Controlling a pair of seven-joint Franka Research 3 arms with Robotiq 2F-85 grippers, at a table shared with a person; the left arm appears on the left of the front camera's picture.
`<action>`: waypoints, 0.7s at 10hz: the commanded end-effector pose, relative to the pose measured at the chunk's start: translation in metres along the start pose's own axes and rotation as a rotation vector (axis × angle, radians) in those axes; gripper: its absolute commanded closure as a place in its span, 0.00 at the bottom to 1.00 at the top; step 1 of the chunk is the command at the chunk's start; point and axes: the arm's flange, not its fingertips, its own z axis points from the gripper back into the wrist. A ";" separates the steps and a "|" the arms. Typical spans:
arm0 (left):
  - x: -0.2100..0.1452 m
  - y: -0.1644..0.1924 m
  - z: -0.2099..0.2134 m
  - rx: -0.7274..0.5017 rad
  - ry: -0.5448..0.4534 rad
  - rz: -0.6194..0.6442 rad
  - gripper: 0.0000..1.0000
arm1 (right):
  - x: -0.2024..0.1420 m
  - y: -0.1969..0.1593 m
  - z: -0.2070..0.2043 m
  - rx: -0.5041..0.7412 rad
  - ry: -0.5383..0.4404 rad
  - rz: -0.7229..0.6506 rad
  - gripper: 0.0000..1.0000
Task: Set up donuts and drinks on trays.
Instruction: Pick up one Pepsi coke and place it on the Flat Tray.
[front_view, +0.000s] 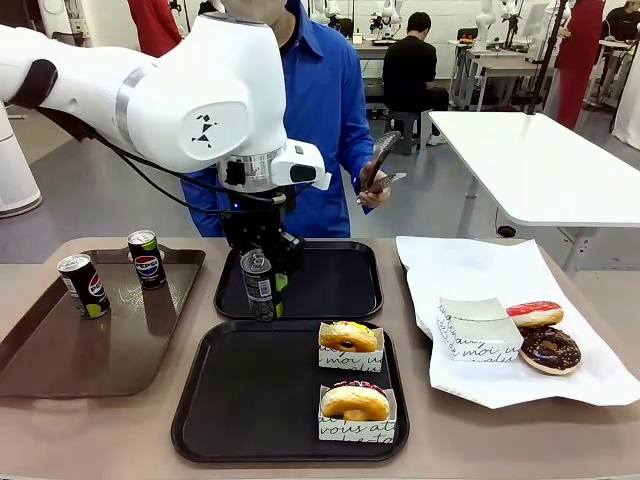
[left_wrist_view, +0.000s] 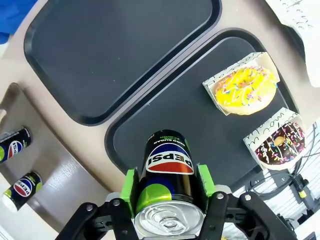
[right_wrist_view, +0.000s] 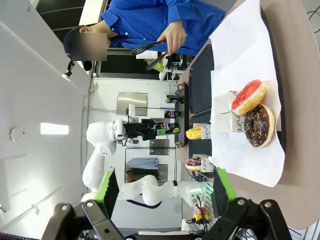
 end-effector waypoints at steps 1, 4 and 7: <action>-0.008 0.000 0.001 0.009 -0.031 0.002 0.42 | -0.001 0.001 -0.001 0.013 -0.006 -0.001 0.00; -0.007 -0.013 -0.031 -0.004 0.043 -0.015 0.42 | -0.001 0.001 -0.001 0.013 -0.006 -0.001 0.00; -0.026 -0.025 -0.060 -0.031 0.057 -0.031 0.42 | -0.001 0.001 -0.001 0.013 -0.006 -0.001 0.00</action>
